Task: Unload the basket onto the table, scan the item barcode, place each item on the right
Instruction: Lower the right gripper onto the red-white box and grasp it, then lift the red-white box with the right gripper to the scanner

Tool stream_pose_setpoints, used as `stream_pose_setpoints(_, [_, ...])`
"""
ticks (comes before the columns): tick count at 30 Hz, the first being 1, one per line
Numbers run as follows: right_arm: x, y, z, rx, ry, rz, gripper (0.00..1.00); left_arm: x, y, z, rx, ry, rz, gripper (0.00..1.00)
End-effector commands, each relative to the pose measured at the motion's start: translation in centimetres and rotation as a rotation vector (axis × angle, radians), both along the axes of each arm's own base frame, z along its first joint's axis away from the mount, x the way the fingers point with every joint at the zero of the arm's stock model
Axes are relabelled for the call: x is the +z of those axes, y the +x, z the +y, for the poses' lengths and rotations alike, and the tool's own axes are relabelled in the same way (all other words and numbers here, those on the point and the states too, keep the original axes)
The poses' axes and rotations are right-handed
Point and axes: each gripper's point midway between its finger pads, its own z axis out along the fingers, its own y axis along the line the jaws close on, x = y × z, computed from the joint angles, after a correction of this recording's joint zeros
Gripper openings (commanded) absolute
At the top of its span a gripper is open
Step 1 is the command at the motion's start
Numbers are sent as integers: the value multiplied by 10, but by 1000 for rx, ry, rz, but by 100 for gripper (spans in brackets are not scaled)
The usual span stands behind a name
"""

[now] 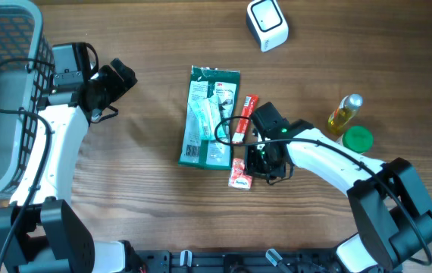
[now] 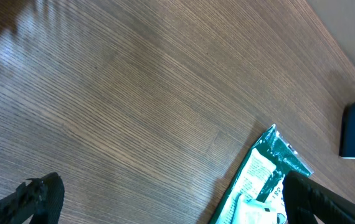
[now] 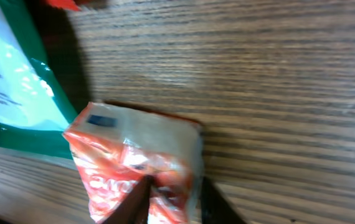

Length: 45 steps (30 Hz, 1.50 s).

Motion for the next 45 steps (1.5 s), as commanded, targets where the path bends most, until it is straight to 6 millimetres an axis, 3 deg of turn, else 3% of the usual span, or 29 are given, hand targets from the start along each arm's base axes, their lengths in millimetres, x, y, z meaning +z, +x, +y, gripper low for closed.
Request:
stream_pose_setpoints(1, [-7, 4, -11, -44, -31, -10, 13, 1, 2, 2, 12, 0, -3, 100])
stream_pose_setpoints(5, [-2, 29, -33, -102, -23, -41, 7, 1, 2, 2, 12, 0, -3, 100])
stream_pose_setpoints(11, [8, 59, -60, -163, -13, -92, 10, 1, 2, 2, 12, 0, -3, 100])
stream_pose_setpoints(16, [6, 53, -62, -168, -22, -64, 16, 1, 2, 2, 12, 0, -3, 100])
stream_pose_setpoints(18, [6, 49, -63, -167, -29, -48, 26, 1, 2, 2, 12, 0, -3, 100])
stream_pose_setpoints(19, [5, 48, -63, -167, -30, -44, 26, 1, 2, 2, 12, 0, -3, 100])
stream_pose_setpoints(27, [-13, 38, -66, -217, -27, -35, 18, 1, 2, 2, 12, 0, -3, 100])
stream_pose_setpoints(29, [-13, 39, -66, -217, -25, -38, 17, 1, 2, 2, 12, 0, -3, 100])
stream_pose_setpoints(33, [-13, 40, -64, -214, -18, -41, 4, 1, 2, 2, 12, 0, -3, 100])
stream_pose_setpoints(36, [-12, 39, -63, -202, -10, -44, 4, 1, 2, 2, 12, 0, -3, 100])
stream_pose_setpoints(42, [-4, 45, -51, -116, 79, -82, 4, 1, 2, 2, 12, 0, -3, 100])
stream_pose_setpoints(45, [17, 51, -43, -78, 180, -129, 4, 1, 2, 2, 12, 0, -3, 100])
